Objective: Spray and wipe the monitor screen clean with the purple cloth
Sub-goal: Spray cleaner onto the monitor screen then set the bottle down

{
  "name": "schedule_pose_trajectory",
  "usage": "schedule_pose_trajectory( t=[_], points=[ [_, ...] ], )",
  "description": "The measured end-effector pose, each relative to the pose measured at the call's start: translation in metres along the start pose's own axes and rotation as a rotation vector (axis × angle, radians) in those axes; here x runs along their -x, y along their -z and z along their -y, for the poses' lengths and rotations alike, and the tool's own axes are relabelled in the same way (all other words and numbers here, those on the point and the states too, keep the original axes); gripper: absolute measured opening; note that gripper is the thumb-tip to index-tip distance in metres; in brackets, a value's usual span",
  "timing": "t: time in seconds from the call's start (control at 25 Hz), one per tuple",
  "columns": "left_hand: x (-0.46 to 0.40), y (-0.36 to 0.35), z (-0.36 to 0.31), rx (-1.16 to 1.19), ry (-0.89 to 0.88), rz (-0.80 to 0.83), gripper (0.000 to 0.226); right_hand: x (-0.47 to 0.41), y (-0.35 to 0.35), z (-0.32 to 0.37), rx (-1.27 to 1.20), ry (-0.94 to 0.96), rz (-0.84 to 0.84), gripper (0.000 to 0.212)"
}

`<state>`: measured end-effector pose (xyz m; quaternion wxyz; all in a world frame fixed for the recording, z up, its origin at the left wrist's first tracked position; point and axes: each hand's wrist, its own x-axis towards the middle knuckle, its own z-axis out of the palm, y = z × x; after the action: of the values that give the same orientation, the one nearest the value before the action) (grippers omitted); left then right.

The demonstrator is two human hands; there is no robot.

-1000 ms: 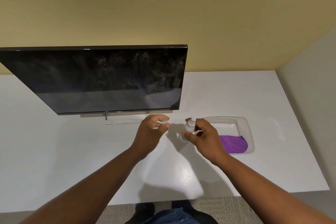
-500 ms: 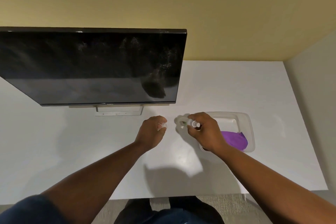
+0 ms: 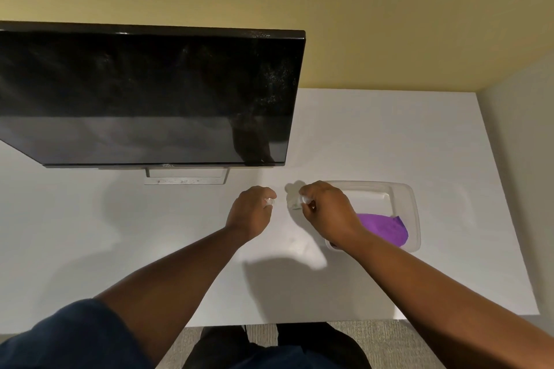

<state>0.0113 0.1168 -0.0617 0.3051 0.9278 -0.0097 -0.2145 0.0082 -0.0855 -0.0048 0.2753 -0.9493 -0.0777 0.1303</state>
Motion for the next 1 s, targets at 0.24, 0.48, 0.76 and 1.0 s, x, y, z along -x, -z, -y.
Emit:
schedule_pose_trajectory(
  t=[0.24,0.48,0.76,1.0],
  points=[
    [-0.008,-0.006,0.005,0.010,0.029,0.001,0.027,-0.005,-0.004,-0.001,0.032,0.000,-0.009,0.020],
    [-0.011,-0.008,0.008,0.025,0.029,0.002,0.027,-0.005,-0.005,-0.002,-0.001,-0.028,-0.021,0.024],
    [-0.012,-0.011,0.008,0.041,0.032,0.015,0.032,-0.006,-0.006,-0.004,-0.027,-0.037,-0.023,0.019],
    [-0.001,-0.010,0.008,0.106,0.077,-0.011,0.048,0.001,-0.007,-0.008,-0.085,-0.047,-0.043,0.048]
  ],
)
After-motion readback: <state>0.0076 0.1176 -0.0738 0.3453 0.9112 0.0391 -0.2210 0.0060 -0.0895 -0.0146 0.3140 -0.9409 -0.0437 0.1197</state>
